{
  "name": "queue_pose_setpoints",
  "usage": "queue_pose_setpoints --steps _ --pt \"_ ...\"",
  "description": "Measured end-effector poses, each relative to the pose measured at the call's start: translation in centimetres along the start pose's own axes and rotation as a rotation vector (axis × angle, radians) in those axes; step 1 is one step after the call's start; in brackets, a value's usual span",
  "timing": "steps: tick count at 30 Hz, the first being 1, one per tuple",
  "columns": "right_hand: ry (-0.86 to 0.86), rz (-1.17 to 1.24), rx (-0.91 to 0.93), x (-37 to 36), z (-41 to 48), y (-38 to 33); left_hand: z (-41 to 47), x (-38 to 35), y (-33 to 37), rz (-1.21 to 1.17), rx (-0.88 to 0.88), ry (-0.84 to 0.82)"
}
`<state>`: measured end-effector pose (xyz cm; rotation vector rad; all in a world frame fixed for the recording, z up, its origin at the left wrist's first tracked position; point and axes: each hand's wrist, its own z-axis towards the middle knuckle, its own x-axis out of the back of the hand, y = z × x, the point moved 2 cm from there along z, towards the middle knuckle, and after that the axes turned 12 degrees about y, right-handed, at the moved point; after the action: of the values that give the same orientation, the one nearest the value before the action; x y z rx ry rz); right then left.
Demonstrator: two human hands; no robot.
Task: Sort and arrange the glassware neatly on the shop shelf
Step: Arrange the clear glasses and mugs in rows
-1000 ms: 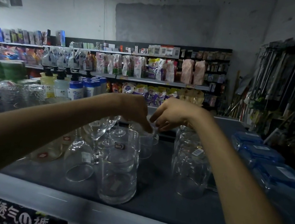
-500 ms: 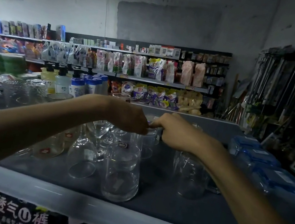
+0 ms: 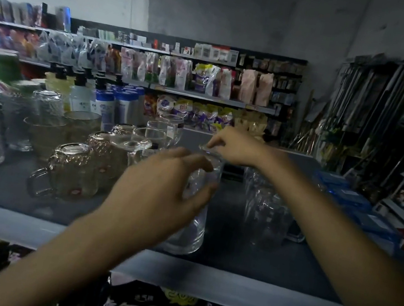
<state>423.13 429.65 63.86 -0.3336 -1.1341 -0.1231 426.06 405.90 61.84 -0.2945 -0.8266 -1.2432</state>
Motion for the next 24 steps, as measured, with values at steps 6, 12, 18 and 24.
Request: queue_pose_setpoints --steps 6,12,18,24 --pt "0.042 0.023 -0.048 -0.8 0.4 0.2 -3.9 -4.6 -1.0 0.011 -0.057 0.183" --pt "0.03 -0.006 -0.09 -0.7 0.5 0.2 -4.7 -6.3 -1.6 -0.108 -0.105 0.303" --pt "-0.001 0.009 -0.137 -0.1 -0.3 -0.6 -5.3 -7.3 -2.2 -0.215 -0.093 0.405" --pt "0.005 -0.038 -0.179 0.4 -1.1 -0.4 -5.4 -7.9 -2.4 -0.293 -0.099 0.431"
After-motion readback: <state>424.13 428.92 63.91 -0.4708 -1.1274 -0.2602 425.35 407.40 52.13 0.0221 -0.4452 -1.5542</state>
